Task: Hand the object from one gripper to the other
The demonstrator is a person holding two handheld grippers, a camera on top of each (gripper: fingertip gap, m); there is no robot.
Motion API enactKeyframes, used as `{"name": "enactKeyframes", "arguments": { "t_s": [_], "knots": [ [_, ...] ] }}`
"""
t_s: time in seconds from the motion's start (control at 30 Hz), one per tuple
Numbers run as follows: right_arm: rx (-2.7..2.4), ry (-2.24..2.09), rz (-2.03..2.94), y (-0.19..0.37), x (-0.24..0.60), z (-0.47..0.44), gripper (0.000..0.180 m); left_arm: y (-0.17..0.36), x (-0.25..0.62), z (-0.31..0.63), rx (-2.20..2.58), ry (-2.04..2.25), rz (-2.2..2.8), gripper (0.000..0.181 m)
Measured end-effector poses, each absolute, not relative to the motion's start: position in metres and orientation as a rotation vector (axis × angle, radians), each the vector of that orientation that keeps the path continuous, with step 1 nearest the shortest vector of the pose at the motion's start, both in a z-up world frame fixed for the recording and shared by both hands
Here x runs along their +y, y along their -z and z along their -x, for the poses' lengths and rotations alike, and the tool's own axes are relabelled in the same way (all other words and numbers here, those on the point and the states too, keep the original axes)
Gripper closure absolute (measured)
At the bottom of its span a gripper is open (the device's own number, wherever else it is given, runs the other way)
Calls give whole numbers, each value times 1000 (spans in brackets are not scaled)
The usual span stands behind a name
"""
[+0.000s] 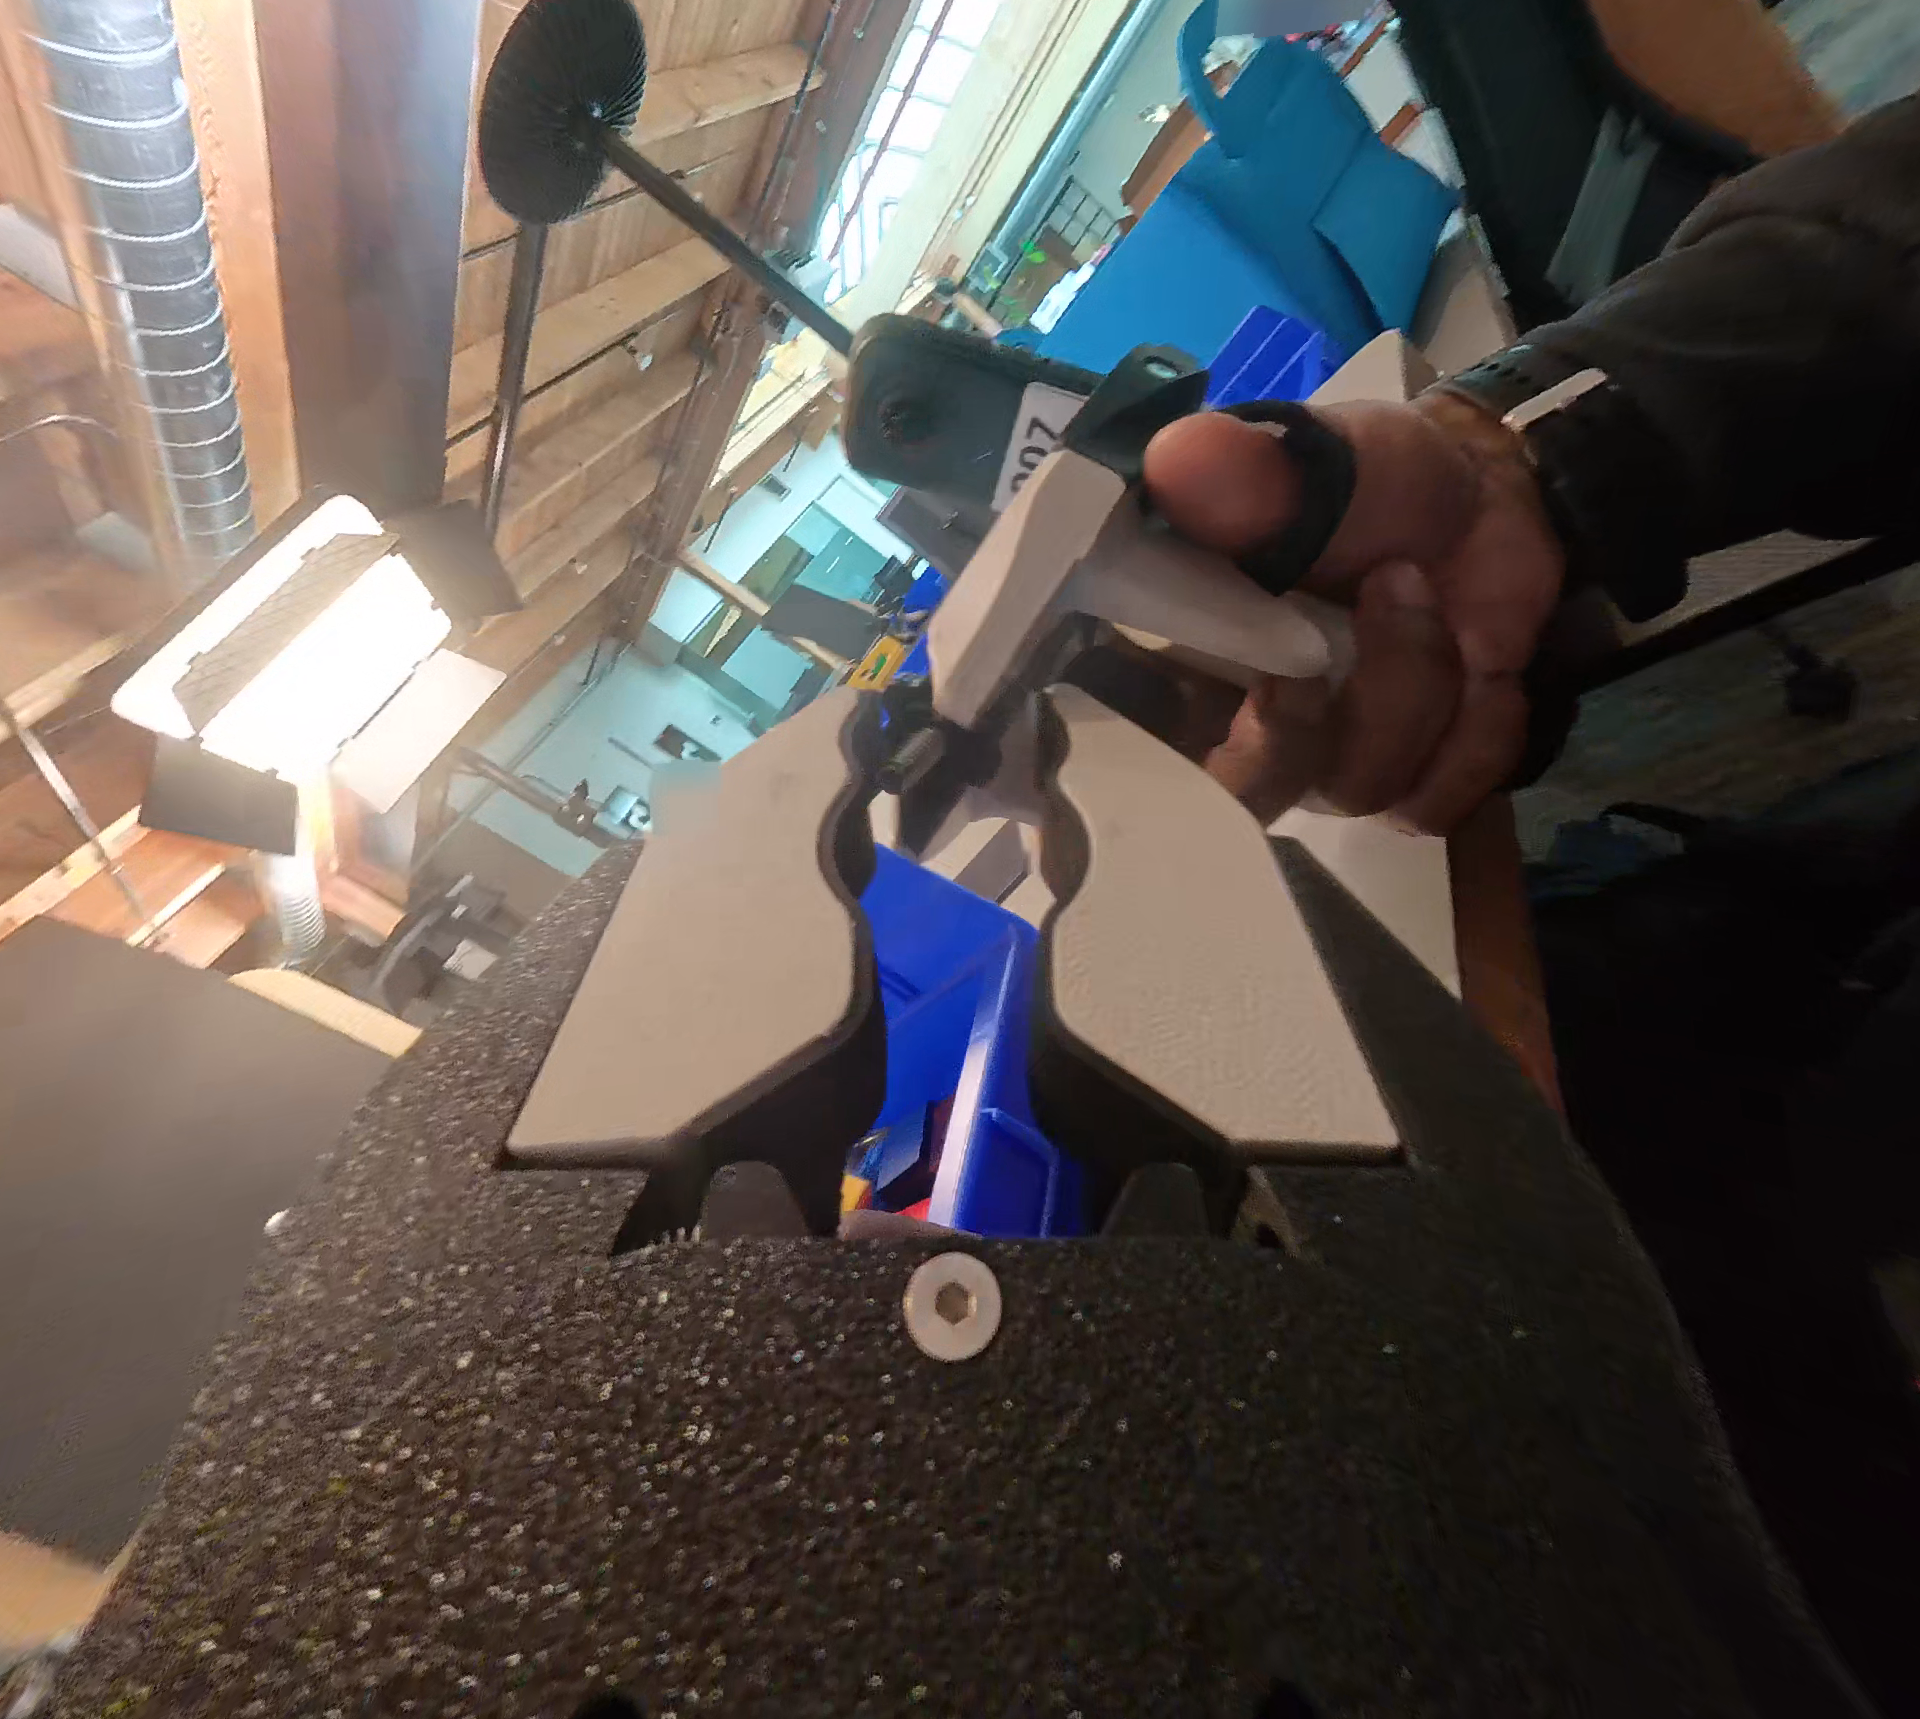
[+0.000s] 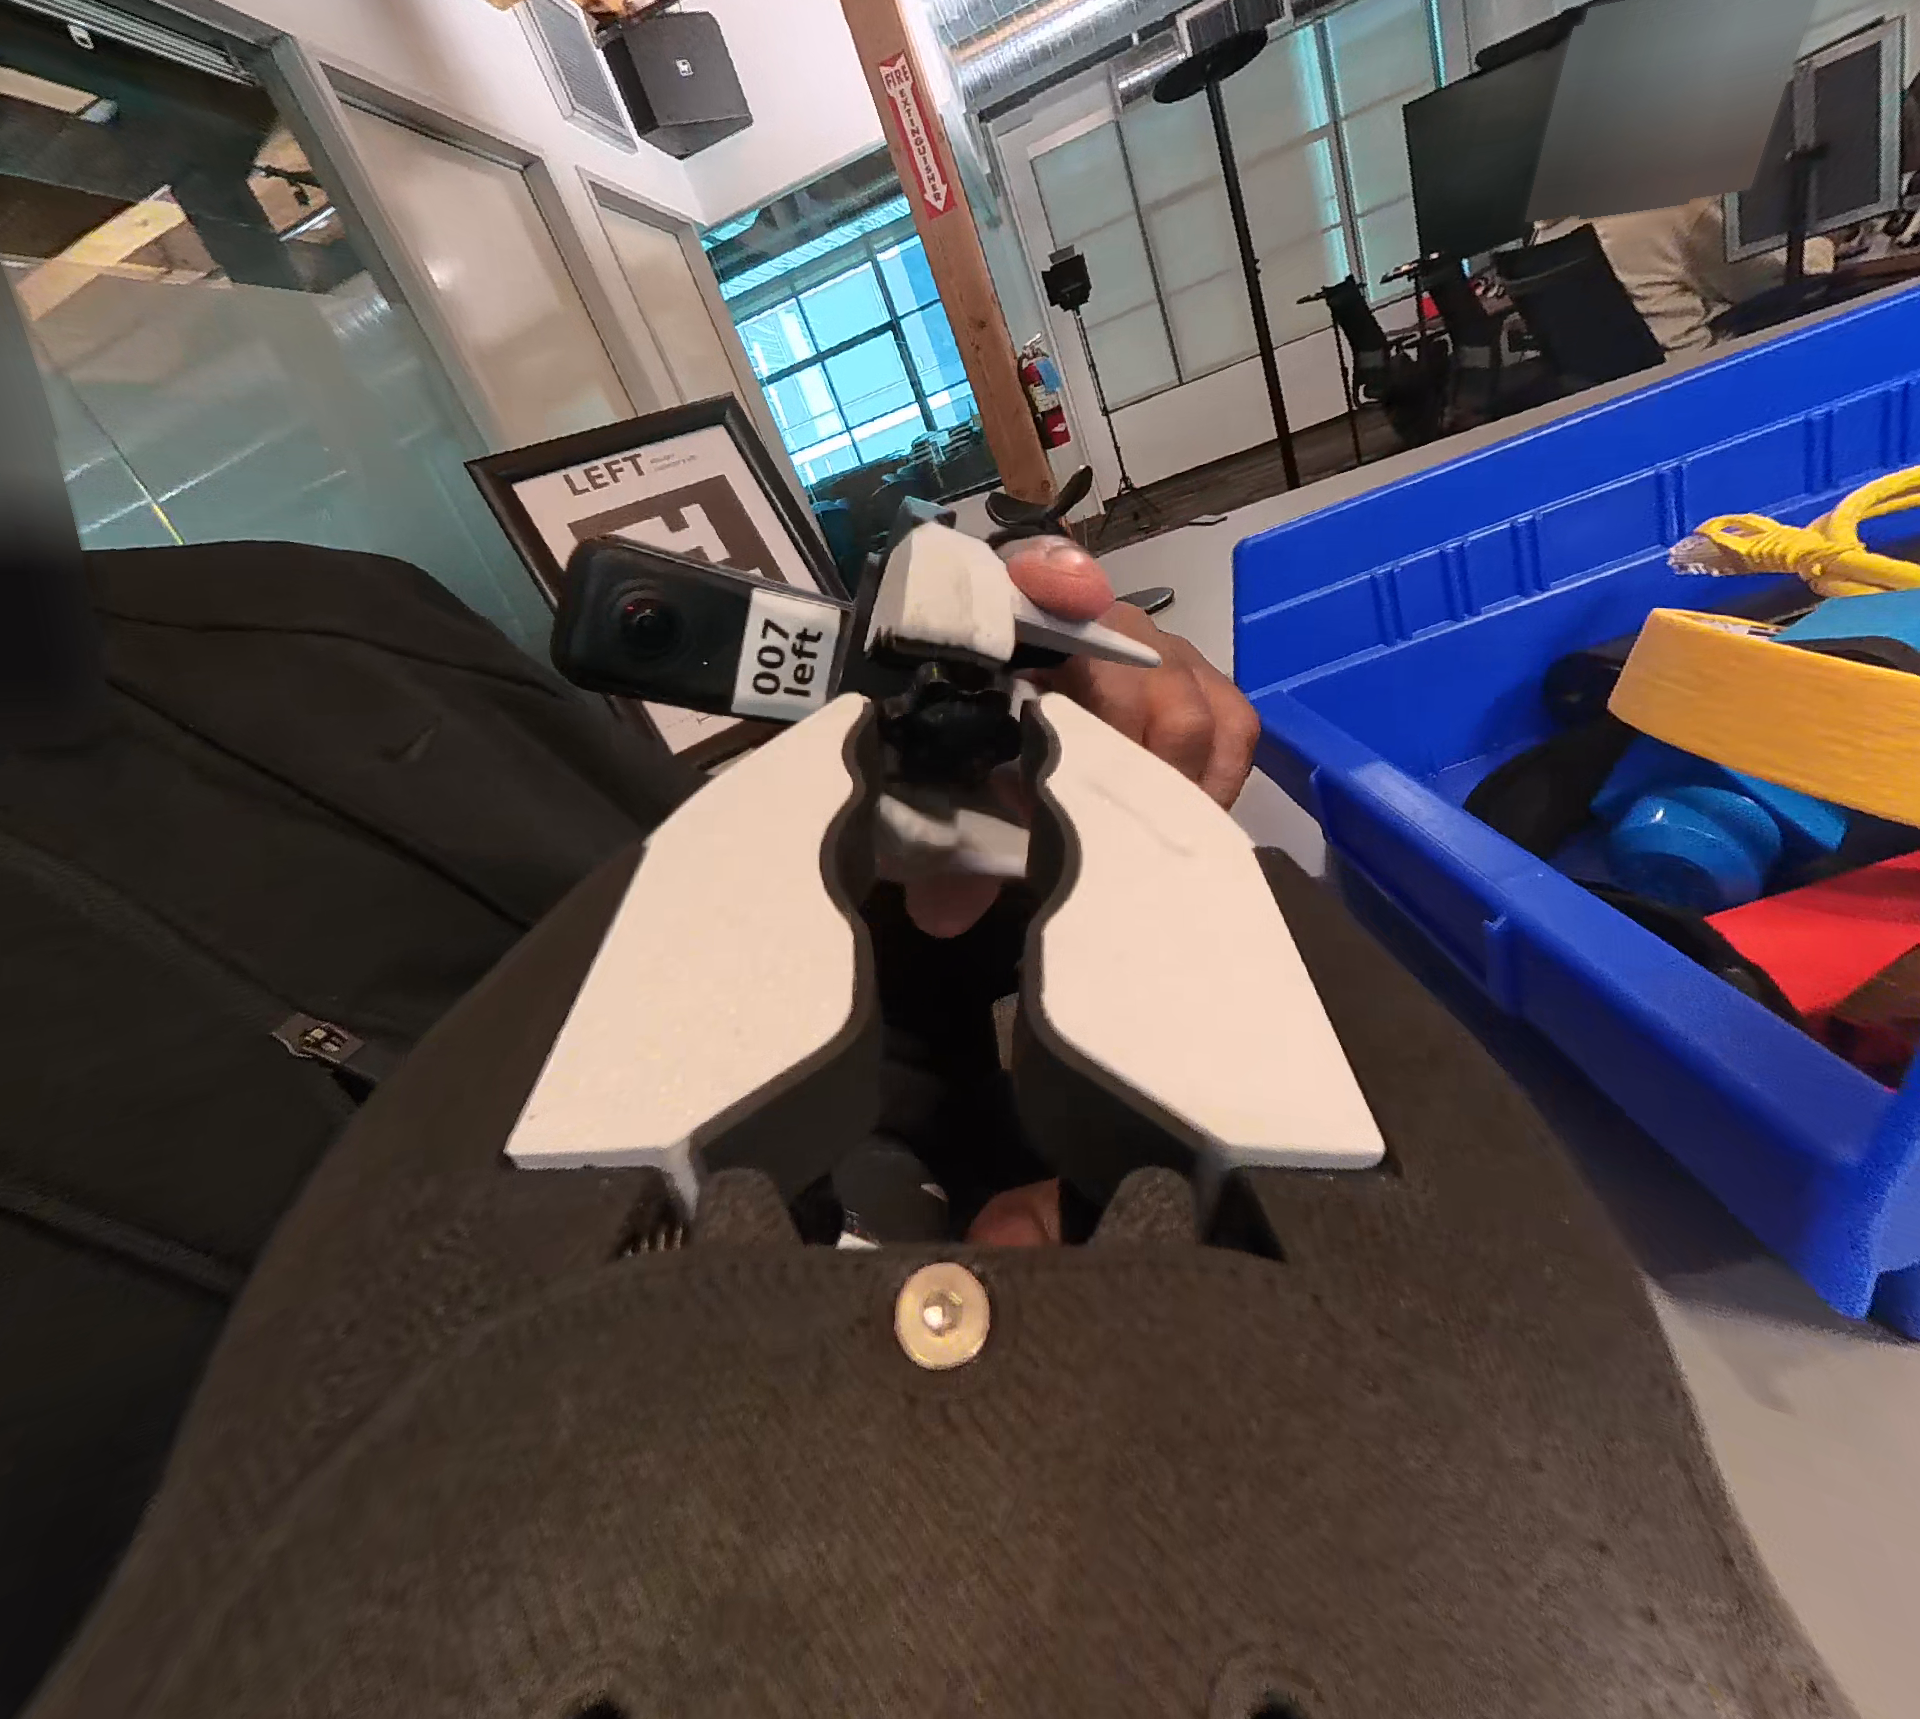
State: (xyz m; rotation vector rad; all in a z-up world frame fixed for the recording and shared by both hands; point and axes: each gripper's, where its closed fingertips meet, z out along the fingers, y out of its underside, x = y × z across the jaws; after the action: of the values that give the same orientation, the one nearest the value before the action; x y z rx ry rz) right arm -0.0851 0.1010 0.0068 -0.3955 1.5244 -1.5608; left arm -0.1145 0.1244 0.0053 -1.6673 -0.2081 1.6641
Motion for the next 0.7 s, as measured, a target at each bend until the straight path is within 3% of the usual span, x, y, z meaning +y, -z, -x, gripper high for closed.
{"name": "enactKeyframes", "arguments": {
  "t_s": [0.27, 0.53, 0.7],
  "knots": [
    [1532, 1768, 375, -17, 98, 101, 144, -11, 108, 122, -517, -1394, 1605, 159],
    [1715, 2348, 703, -22, 101, 118, 141, -34, 94, 112, -807, -644, 1207, 159],
    [1835, 2606, 980, -11, 93, 107, 139, -19, 107, 113, -869, -349, 1190, 159]
  ]
}}
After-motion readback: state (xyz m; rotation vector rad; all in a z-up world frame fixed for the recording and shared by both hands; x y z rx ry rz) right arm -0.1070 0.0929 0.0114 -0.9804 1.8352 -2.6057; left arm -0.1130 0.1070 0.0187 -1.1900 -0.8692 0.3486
